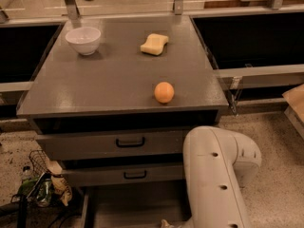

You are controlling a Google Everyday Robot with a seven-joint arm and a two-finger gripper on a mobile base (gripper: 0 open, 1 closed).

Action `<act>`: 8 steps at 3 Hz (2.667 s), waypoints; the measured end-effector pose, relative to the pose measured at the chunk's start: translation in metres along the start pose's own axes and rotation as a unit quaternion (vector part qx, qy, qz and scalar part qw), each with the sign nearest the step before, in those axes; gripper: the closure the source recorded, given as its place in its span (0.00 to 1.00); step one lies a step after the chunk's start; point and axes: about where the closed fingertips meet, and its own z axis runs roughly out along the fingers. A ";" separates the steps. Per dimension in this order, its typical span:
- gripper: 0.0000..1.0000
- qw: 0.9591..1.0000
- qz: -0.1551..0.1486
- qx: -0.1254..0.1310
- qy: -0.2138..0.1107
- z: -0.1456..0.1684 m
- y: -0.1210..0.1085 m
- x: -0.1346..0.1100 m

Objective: Open bottom drawer

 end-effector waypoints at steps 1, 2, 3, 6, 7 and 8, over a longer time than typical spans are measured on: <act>0.00 1.000 -0.004 -0.003 0.003 -0.003 0.013 0.010; 0.00 1.000 -0.026 -0.001 0.015 -0.022 0.061 0.052; 0.00 0.999 -0.040 0.011 0.004 -0.023 0.053 0.044; 0.00 0.993 -0.067 0.070 -0.072 -0.058 0.049 -0.004; 0.00 0.987 -0.084 0.097 -0.098 -0.079 0.049 -0.026; 0.00 0.987 -0.084 0.095 -0.098 -0.078 0.051 -0.026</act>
Offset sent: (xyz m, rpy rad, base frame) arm -0.1347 -0.0128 0.0097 -0.0346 -0.0190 0.0883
